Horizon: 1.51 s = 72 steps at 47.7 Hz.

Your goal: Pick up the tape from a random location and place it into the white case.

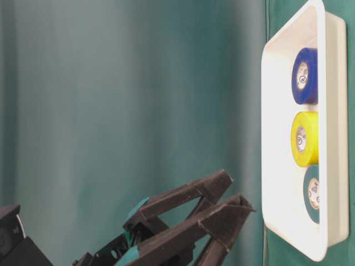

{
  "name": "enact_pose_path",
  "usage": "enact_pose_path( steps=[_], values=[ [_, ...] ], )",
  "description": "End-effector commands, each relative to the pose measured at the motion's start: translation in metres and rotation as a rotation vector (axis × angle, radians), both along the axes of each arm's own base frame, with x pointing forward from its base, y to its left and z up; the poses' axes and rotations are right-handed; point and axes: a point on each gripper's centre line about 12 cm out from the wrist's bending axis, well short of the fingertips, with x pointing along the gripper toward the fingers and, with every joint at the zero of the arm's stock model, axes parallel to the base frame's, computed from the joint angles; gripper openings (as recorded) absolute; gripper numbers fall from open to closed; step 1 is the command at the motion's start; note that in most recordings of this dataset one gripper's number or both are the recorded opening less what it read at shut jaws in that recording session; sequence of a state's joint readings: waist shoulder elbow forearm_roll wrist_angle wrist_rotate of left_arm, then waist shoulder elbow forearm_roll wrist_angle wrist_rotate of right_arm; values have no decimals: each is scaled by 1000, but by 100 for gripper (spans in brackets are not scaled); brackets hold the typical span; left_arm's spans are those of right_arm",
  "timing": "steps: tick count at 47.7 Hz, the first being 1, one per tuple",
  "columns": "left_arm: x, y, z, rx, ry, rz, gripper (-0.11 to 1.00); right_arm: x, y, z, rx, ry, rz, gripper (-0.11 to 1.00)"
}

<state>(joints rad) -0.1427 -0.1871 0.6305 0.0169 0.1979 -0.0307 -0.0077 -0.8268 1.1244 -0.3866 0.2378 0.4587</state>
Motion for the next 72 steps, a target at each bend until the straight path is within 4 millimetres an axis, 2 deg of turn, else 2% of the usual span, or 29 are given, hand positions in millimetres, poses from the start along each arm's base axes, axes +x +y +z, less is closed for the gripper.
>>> enact_pose_path(
  steps=[1, 9, 22, 55, 61, 72],
  values=[
    [0, 2, 14, -7, -46, 4, 96, 3, 0, 10, -3, -26, -1, 88],
    [-7, 3, 19, -9, -59, 4, 96, 3, -1, 18, -6, -54, 0, 88],
    [-32, 6, 37, -24, -172, 2, 96, -1, -1, 27, -8, -78, -7, 88],
    [-123, 21, 68, -53, -414, 9, 96, -3, -1, 32, -10, -103, -3, 88],
    [-141, 23, 68, -57, -447, 11, 96, -3, -1, 31, -18, -106, 4, 88],
    [-163, 26, 53, -60, -458, 11, 96, -3, 1, 26, -28, -117, 25, 87]
  ],
)
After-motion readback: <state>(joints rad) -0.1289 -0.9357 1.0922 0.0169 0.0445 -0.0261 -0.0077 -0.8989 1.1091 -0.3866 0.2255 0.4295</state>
